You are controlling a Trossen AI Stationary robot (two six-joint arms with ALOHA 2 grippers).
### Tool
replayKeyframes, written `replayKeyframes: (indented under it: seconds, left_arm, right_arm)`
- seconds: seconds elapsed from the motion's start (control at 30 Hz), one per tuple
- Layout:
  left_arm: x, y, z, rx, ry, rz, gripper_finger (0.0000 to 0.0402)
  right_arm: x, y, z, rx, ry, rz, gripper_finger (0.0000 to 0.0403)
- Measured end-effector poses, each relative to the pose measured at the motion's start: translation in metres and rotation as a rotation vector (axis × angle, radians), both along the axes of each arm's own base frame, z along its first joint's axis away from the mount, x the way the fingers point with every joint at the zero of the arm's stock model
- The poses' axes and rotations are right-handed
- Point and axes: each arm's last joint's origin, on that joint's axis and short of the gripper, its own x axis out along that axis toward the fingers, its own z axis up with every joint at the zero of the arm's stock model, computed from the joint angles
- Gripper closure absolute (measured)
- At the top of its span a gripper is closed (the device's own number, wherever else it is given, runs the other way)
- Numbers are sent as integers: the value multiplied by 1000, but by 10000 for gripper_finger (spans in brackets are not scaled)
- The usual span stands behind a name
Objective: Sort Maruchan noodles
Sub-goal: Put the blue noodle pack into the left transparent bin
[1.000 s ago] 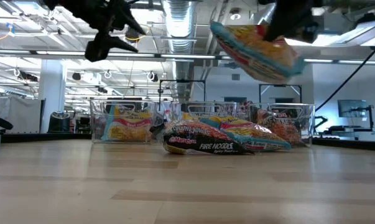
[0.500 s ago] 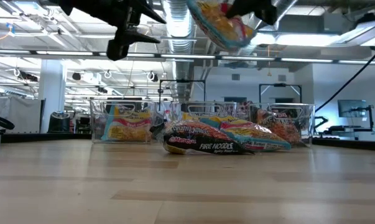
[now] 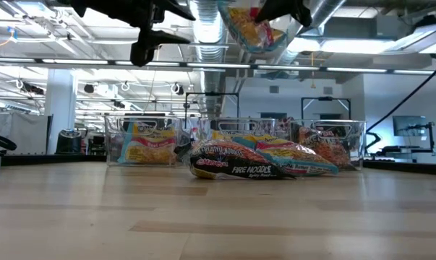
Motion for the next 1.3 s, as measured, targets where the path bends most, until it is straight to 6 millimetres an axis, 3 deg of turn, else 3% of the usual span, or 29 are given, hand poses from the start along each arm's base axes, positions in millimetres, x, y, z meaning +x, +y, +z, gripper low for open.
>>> replayKeyframes:
  seconds: [0.13,0.3,0.7,0.97,1.3]
  left_arm:
    - [-1,6,1,10,-11,23,223]
    - [-3,12,1,28,-7,33,223]
    - [-6,18,-7,-29,65,-48,223]
    - [-9,16,-15,-39,154,-116,223]
    - [-9,11,-16,-59,161,-199,223]
  right_arm:
    - [-1,-9,0,30,-8,-27,402]
    - [13,-11,-13,63,34,-5,402]
    - [59,10,-55,131,227,162,402]
    - [86,26,-66,152,272,287,402]
    - [113,34,-62,127,286,377,402]
